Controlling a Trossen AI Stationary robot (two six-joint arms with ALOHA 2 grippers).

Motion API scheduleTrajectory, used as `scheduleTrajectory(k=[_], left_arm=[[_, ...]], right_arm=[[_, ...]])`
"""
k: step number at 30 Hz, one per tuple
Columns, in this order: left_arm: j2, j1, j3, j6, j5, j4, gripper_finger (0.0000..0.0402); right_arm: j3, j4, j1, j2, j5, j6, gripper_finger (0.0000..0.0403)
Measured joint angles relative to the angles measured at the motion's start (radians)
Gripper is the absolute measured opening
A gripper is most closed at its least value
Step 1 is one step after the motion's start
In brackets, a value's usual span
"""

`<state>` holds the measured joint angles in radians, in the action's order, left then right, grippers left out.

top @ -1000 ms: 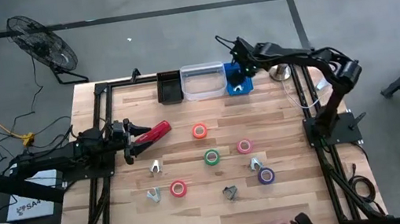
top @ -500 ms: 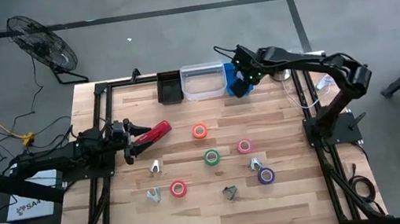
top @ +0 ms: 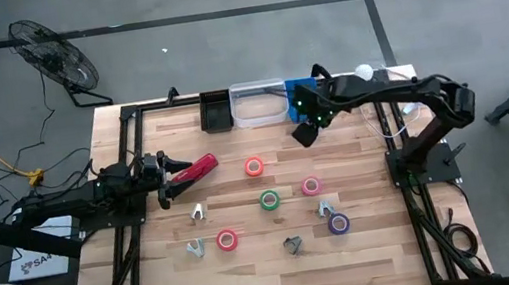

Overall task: Pick and place Stapler, Stapler remover, tape
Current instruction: Put the pink tape into the black bin

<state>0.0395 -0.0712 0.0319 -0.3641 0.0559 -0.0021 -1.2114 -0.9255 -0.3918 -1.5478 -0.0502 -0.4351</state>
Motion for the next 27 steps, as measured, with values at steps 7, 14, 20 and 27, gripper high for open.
scheduleTrajectory(k=[7, 14, 20, 27], left_arm=[[0.0, 0.0, 0.0, 0.0, 0.0, 0.0, 0.0291], [0.0, 0.0, 0.0, 0.0, 0.0, 0.0, 0.0291], [0.0, 0.0, 0.0, 0.0, 0.0, 0.0, 0.0291], [0.0, 0.0, 0.0, 0.0, 0.0, 0.0, 0.0291]], right_arm=[[0.0, -0.045, 0.11, 0.0, 0.019, -0.124, 0.0227], [0.0, -0.088, 0.201, 0.0, 0.017, -0.22, 0.0227], [0.018, -0.078, 0.268, 0.0, 0.031, -0.201, 0.0227], [0.018, -0.072, 0.347, 0.0, 0.037, -0.083, 0.0227]])
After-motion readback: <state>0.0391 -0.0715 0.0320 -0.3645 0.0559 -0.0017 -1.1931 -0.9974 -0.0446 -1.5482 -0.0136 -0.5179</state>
